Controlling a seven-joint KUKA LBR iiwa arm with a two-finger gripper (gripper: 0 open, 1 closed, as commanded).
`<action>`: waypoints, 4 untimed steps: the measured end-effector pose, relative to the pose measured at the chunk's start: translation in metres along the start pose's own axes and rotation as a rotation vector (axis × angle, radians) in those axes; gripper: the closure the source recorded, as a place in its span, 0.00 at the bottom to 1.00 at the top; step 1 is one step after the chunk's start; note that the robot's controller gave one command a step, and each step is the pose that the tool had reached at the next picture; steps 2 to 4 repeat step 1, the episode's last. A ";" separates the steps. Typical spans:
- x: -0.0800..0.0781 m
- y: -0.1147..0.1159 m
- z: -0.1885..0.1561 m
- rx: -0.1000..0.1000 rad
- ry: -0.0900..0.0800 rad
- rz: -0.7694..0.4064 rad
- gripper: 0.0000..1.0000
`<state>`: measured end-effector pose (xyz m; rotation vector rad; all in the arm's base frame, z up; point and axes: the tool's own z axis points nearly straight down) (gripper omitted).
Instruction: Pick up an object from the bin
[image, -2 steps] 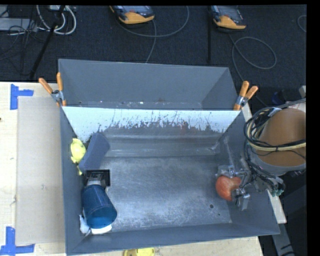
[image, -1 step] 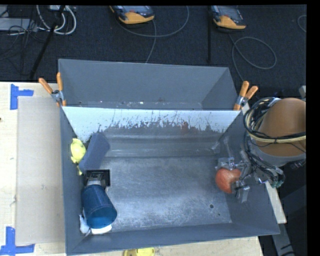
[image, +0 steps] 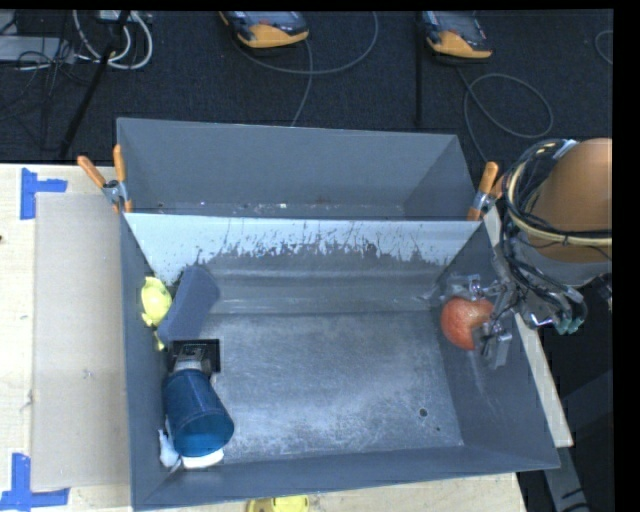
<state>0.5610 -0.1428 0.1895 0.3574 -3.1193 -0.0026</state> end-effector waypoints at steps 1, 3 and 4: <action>-0.012 -0.008 -0.027 0.005 -0.010 0.018 1.00; -0.012 -0.008 -0.027 0.005 -0.010 0.018 1.00; -0.012 -0.008 -0.027 0.005 -0.010 0.018 1.00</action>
Offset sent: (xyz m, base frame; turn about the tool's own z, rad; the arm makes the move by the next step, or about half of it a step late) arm 0.0343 0.0060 0.0774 -0.0058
